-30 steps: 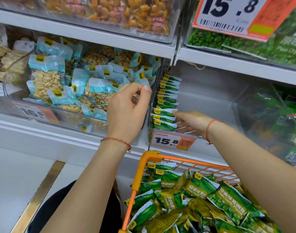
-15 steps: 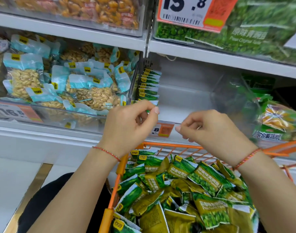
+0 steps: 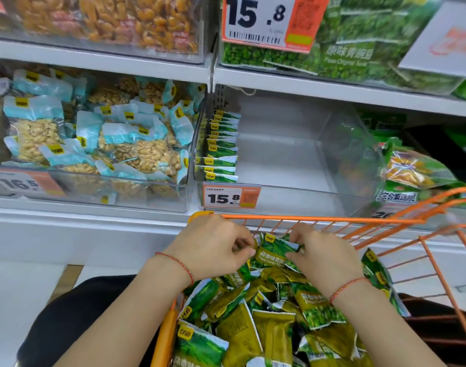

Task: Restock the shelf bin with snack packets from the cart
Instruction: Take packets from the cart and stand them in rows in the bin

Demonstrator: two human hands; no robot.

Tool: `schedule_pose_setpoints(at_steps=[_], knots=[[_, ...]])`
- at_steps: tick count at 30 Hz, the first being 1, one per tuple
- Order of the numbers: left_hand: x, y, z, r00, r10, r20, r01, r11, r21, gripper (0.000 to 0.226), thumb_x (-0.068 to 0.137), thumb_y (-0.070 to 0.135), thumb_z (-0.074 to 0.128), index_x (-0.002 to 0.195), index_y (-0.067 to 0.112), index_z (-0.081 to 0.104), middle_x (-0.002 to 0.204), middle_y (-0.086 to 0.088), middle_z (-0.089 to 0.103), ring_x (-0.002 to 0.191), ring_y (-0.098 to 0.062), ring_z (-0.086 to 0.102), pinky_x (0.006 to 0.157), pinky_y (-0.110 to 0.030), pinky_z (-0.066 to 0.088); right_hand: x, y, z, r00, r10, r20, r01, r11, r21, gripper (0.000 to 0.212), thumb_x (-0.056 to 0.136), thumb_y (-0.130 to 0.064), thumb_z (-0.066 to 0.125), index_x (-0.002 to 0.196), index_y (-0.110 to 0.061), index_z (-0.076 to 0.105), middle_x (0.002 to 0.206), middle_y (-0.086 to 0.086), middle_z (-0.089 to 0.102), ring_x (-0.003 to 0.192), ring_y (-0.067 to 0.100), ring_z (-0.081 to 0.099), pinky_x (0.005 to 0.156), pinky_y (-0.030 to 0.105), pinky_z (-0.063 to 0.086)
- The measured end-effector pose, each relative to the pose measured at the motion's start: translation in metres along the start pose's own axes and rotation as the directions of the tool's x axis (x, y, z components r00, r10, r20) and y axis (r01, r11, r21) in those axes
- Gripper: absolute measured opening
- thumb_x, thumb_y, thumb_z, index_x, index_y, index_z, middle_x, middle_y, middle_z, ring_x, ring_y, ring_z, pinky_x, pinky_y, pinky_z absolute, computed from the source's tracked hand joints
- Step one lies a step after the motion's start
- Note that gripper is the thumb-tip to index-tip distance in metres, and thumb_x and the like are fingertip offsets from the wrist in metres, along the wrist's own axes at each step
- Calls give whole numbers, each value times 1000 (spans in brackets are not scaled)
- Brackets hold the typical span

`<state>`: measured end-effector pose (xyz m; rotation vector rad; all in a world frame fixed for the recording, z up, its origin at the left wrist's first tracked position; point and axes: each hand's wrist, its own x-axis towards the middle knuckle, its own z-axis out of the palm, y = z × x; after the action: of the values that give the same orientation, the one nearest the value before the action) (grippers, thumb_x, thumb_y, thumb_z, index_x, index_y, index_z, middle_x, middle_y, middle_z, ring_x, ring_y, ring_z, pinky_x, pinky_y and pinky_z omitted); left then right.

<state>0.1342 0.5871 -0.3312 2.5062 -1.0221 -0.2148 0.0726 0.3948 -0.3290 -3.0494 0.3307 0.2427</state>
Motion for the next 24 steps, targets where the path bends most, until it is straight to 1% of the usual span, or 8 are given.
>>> schedule_pose_setpoints(at_steps=[6,10,11,13,15,18,21,24], knots=[[-1,1,-7,995,-31,97,35,999,-40,28,81,56,62,98,36,72,89,20,71,90,6,62,83,-19,48,-1,4,6,999,-19,36,15,994,105,20,86,-41,62,105,-38,61,106,-14,63,103,11,58,72,21,38],[2,-1,-3,979,-12,203,-5,997,79,36,81,59,61,99,29,72,93,13,71,92,-4,62,81,-28,50,-4,5,7,995,-104,5,96,939,329,6,84,-39,65,82,-40,60,86,-19,57,90,5,56,70,21,37],[2,-1,-2,978,-8,208,-9,997,81,35,82,58,61,97,27,72,91,13,71,91,-5,62,80,-28,50,-4,7,8,993,-114,-10,106,885,453,10,83,-36,67,77,-37,59,83,-18,60,87,3,58,73,22,41],[2,-2,-2,985,-7,174,5,1000,11,29,83,54,63,88,27,71,83,14,70,86,-2,62,77,-26,50,-5,6,6,998,-66,-19,59,682,729,9,85,-26,66,77,-28,62,71,-15,63,75,0,60,74,22,47],[2,-6,-4,993,-34,114,58,976,-208,20,82,47,68,75,28,69,73,15,68,77,1,63,74,-24,51,-6,5,1,1000,24,10,-19,426,905,8,89,-17,60,81,-19,60,56,-10,51,61,7,53,68,26,51],[1,-8,-10,996,-63,59,86,785,-614,17,82,29,72,67,26,63,61,13,64,61,2,59,64,-16,47,-6,5,-5,979,183,88,-114,135,984,12,93,-13,54,81,-14,58,62,0,40,55,13,47,55,25,55],[-3,-2,-21,996,-77,47,84,618,-781,15,81,17,67,68,13,62,50,11,56,49,1,50,55,-12,41,-6,7,-8,958,273,87,-103,47,994,16,94,-15,54,78,-17,58,57,-3,47,51,9,52,46,22,53],[-3,-1,-27,994,-113,-4,56,519,-853,11,76,16,66,66,12,65,48,9,56,47,-2,48,52,-13,41,-4,10,-10,955,284,86,-82,-25,996,19,94,-14,53,76,-17,56,43,-11,47,42,1,48,40,20,48]])
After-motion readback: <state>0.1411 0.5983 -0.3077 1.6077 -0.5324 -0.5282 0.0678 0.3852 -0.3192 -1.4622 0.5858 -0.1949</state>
